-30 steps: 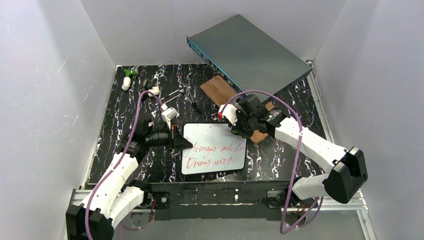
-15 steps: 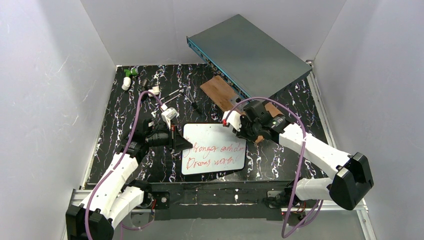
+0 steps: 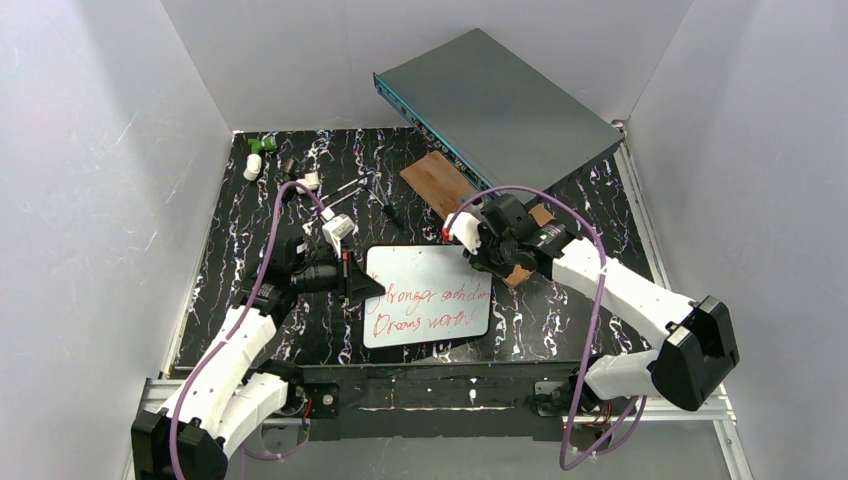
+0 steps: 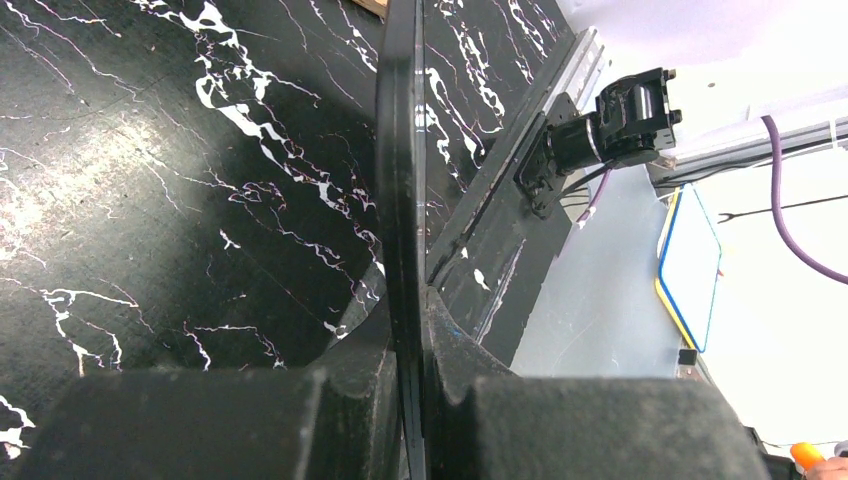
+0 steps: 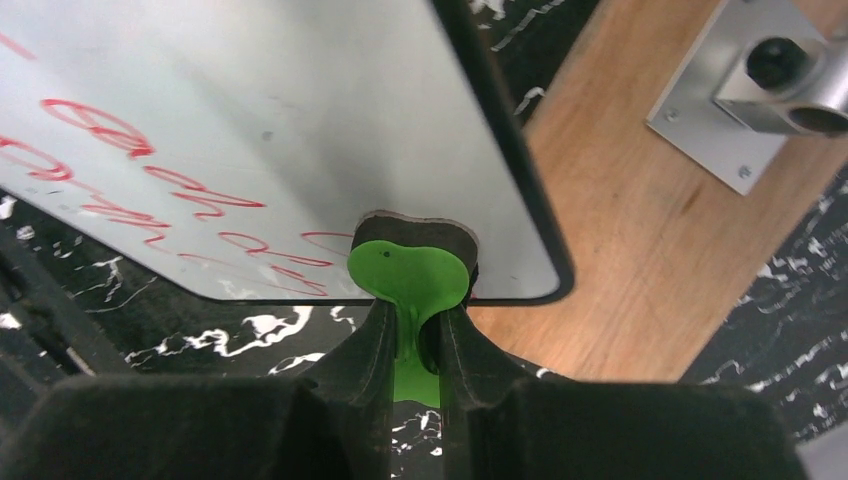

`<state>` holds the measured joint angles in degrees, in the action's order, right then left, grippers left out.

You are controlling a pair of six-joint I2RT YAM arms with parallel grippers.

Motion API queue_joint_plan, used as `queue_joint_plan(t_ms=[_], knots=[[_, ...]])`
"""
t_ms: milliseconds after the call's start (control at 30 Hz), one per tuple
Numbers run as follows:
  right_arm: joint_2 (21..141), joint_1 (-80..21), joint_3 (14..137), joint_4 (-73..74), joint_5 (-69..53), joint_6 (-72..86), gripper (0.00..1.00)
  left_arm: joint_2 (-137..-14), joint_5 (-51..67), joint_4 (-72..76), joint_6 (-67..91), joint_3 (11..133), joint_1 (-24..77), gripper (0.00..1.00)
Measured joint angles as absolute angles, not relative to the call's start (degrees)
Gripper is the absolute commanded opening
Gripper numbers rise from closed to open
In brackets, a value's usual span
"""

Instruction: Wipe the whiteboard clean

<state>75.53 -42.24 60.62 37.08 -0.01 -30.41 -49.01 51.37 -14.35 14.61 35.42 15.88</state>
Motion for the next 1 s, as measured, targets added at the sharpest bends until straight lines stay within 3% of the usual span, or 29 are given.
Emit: queue_joint_plan(t_ms=[233, 733, 1000], knots=[[73.2, -40.8, 57.9, 33.7, 3.0, -30.9, 0.01, -49.0, 51.4, -14.3, 14.5, 35.4, 15.9, 0.00], [74.6, -45.0, 58.2, 37.6, -4.3, -33.7, 0.01, -49.0, 51.6, -14.4, 14.1, 35.4, 15.9, 0.00], [76.1, -44.0, 60.5, 38.4, 0.8, -32.1, 0.01, -49.0, 51.3, -14.2, 14.1, 35.4, 15.9, 0.00]])
